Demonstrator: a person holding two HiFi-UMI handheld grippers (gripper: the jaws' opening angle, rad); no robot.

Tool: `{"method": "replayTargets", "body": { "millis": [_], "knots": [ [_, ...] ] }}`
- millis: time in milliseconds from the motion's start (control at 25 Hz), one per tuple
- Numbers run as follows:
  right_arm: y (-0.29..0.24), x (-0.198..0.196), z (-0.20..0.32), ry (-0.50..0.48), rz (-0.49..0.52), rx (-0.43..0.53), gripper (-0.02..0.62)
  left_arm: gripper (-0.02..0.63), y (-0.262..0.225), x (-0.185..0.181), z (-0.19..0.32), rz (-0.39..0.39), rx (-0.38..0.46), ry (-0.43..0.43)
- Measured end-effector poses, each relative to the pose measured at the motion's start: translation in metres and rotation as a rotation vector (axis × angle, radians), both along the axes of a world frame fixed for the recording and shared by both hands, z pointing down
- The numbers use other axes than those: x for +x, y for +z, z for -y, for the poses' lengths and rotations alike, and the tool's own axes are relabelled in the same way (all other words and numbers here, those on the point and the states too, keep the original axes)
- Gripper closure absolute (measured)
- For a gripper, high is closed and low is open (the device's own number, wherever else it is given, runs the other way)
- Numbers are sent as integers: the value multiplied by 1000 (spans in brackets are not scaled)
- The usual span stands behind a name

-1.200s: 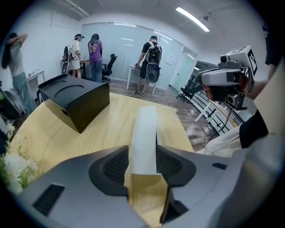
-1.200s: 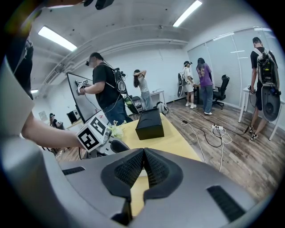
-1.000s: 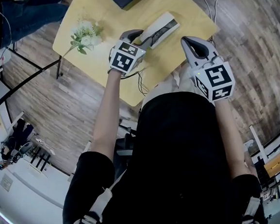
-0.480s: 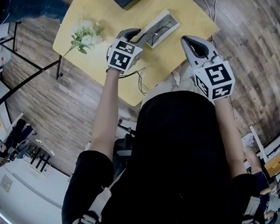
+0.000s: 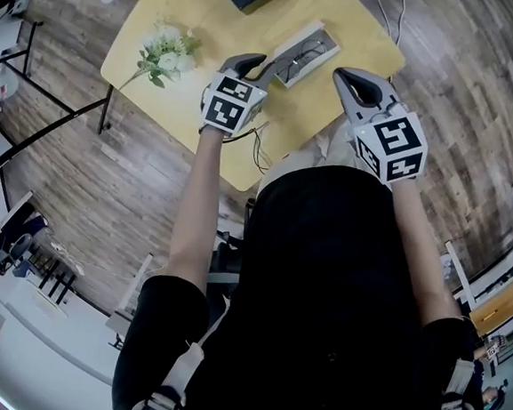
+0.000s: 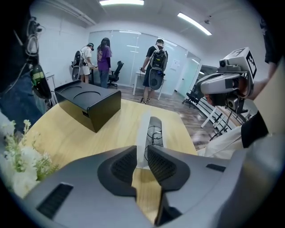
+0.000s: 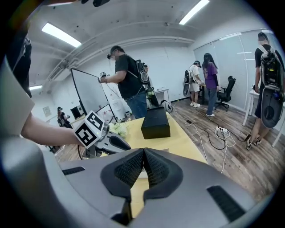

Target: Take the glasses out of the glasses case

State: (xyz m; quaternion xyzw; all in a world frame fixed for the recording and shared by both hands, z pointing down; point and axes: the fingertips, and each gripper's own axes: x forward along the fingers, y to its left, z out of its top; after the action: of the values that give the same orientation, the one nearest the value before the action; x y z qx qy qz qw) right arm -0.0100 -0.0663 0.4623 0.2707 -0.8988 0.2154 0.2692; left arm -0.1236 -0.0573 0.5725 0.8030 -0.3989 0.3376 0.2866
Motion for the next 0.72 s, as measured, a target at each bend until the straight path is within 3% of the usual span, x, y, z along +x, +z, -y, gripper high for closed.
{"method": "replayTargets", "body": {
  "millis": [360,720],
  "knots": [
    [20,-23,0,-202,-78,26,577,561,-23,-14,-25,-58,77,-231],
    [51,-43,3,-447,-151,25,572,566,-35,1,-57,-132,79,-460]
  ]
}}
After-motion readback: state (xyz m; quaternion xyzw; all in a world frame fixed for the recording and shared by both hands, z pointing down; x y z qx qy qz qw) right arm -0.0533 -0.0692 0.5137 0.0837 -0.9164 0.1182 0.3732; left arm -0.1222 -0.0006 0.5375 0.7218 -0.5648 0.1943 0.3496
